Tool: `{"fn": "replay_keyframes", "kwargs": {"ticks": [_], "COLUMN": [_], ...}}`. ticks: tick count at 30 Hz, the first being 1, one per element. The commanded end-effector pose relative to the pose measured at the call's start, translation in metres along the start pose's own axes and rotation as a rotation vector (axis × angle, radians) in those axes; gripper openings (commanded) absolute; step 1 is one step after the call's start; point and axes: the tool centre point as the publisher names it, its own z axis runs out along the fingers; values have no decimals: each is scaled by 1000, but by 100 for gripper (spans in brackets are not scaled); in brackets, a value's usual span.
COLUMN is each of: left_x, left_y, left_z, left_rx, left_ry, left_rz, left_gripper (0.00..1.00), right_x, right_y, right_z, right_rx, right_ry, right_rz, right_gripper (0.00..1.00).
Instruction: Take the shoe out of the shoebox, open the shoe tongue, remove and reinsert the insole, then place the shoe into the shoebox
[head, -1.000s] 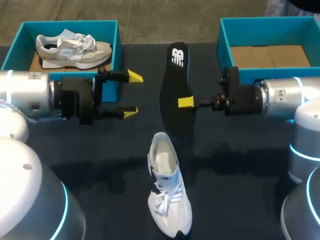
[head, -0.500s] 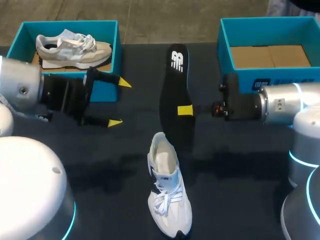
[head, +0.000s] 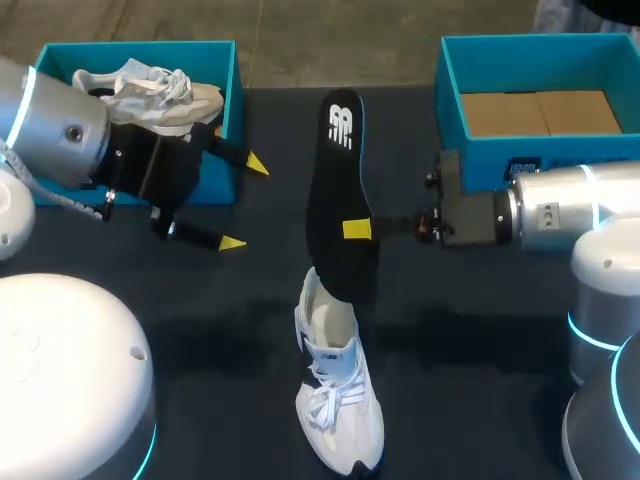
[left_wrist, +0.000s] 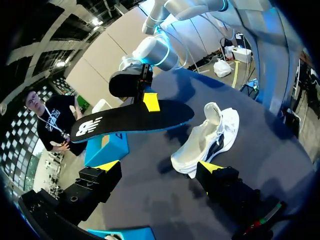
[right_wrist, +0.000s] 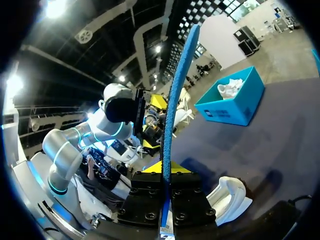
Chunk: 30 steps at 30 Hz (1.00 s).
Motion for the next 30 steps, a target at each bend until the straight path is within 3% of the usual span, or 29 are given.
{"fn": "replay_keyframes", "kwargs": {"ticks": [1,6,7,12,24,30], "left_x": [-2,-2,-1,23,72,86], "left_y": [1,1,-4,-16,-15,-6], "left_z": [-1,-1,6,15,31,33], "left_rx": [-2,-2,-51,-93,-241,-238], "left_ry": [30,30,46,126,220,229], "left_rz": [-1,-1,-71,-223,-396,-447], "left_gripper": [100,100,100,100,100,100], "right_x": [0,0,0,2,-4,-10], "right_y": [0,0,0,-1,-11,-11], "right_z": [2,2,2,1,-10,-12], "right_rx": [2,2,2,-20,-50,-73], "right_ry": [-4,-4,-4,4,11,3], "right_rz": [1,1,1,-41,-161,-209], "right_gripper": [0,0,0,0,0,0]}}
